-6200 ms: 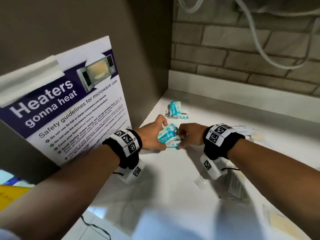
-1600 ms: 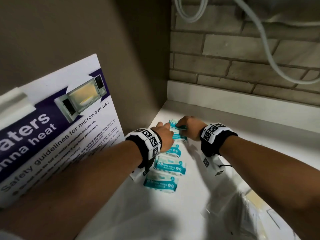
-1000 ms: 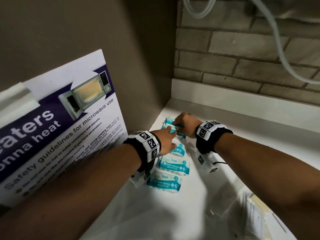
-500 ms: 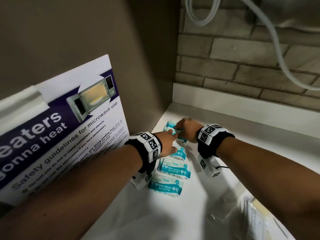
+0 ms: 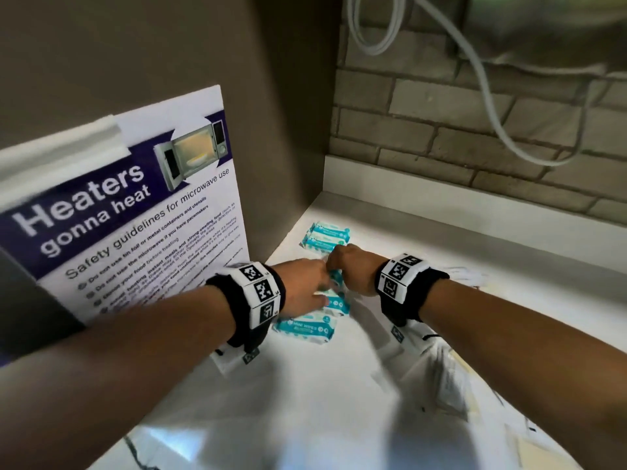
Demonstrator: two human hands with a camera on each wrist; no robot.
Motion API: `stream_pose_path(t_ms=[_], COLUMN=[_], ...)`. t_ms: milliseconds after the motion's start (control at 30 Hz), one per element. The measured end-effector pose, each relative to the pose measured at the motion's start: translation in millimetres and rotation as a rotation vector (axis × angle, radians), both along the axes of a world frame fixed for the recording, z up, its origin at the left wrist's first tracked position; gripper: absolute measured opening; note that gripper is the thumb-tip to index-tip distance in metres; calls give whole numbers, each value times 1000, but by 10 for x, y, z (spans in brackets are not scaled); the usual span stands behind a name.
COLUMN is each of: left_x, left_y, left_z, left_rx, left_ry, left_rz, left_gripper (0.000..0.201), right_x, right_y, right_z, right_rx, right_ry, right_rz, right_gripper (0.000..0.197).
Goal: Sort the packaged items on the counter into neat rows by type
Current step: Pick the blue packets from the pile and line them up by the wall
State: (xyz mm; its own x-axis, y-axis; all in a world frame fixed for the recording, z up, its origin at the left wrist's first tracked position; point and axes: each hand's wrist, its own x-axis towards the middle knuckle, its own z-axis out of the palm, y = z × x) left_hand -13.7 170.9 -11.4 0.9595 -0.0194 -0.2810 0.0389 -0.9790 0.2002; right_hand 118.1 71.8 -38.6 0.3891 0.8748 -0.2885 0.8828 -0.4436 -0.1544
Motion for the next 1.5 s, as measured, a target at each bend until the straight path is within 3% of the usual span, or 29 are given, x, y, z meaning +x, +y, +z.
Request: stream_pose_path(t_ms=[167,333,500,767,1100,1500], left_x=[-115,-138,-126,-142,-74,1], left_y=[-119,-7,109,183,152,187], left_z=[-58,-68,-138,-174,-169,-182], left_rx=[98,168,228,193,201,193], left_ry=[62,64,152,195,201,169], left_rz=[-20,62,115,115,132,96], left_gripper=[46,47,57,60,66,67], right_x=[-13,-84,-90,-85,-44,-32], right_y=[145,236,232,256,287,272], right_z=[-130,-58,-33,-44,-50,-7], right_rx=[-12,-26,-18,-16,-79,-103], right_ry=[-33,-84,-105,-81,-164,-128], right_rz=[3,27,19,-84,-49,-10], right_gripper=[48,31,38,39,42,44])
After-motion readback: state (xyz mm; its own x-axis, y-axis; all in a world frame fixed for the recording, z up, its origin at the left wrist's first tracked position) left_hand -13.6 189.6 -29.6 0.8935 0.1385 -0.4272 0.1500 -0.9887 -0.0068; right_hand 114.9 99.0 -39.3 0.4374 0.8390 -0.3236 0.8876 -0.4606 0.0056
